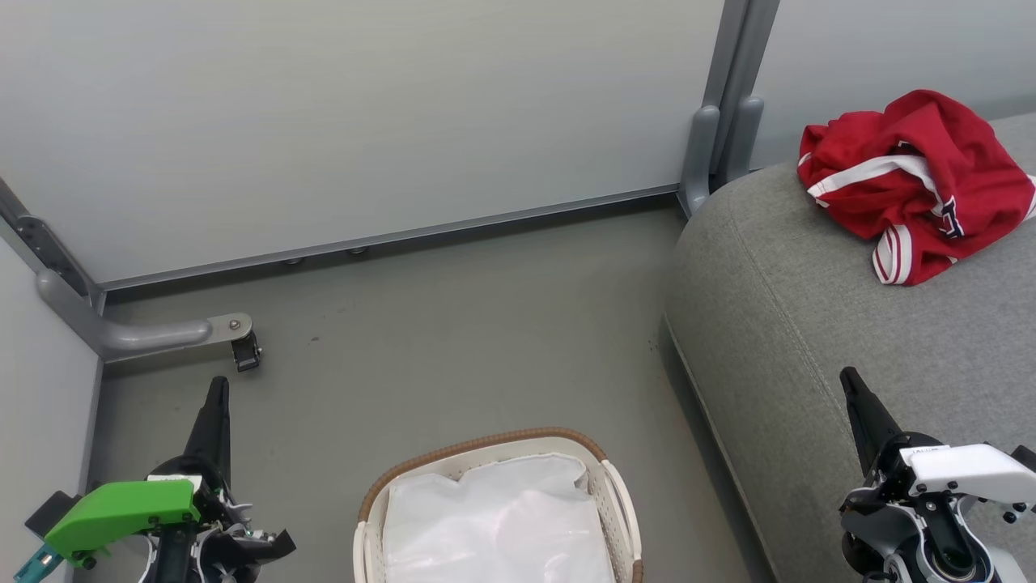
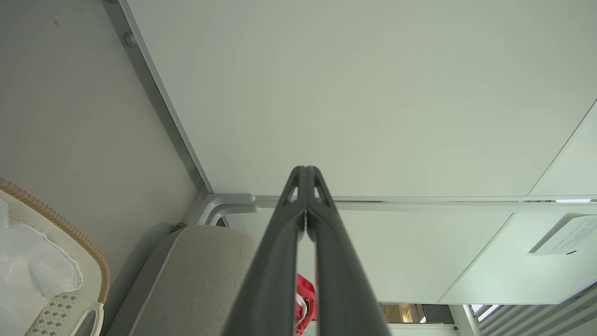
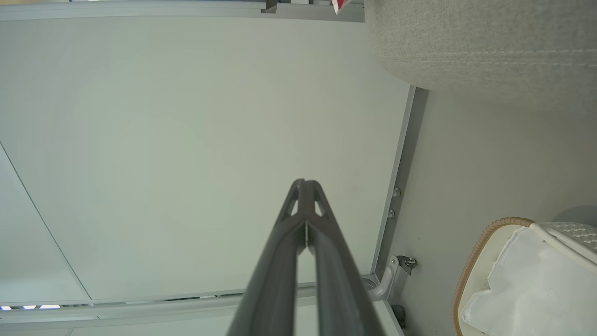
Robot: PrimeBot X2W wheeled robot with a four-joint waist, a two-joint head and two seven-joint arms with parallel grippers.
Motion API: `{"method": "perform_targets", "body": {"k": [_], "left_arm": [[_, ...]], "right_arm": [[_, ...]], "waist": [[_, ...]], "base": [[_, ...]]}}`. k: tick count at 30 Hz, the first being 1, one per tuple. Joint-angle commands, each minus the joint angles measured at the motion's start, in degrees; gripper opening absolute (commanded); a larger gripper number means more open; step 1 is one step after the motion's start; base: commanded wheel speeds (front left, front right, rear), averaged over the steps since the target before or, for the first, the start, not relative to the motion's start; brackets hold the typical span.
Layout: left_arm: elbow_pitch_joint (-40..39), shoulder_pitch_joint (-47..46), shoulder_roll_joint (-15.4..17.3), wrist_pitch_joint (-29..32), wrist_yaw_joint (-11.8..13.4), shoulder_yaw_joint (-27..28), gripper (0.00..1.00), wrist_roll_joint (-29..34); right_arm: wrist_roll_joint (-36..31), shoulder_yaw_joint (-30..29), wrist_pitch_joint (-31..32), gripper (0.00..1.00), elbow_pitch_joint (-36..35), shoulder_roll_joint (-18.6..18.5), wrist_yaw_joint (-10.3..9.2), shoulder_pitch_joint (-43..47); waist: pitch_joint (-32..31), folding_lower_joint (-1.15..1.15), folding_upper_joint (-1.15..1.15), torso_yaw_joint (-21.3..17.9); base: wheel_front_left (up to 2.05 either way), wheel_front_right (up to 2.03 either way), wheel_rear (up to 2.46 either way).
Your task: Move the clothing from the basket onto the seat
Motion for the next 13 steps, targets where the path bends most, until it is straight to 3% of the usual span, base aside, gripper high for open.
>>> {"method": "perform_targets", "body": {"k": [1,13], "left_arm": [[-0.1,-0.6,0.3,0.2,-0.3,0.1,0.0,-0.2],[-0.1,-0.6,0.3,0.2,-0.3,0.1,0.0,-0.2]], "right_arm": [[0.2,-0.1,0.1,0.0,-0.2,-0.3,0.0,-0.5],[0.2,-0.1,0.1,0.0,-0.2,-0.3,0.0,-0.5]], "waist": [[0.0,0.0,0.0,0.0],[0.0,0.0,0.0,0.0]], "base": [[0.0,0.0,0.0],[0.0,0.0,0.0]]}}
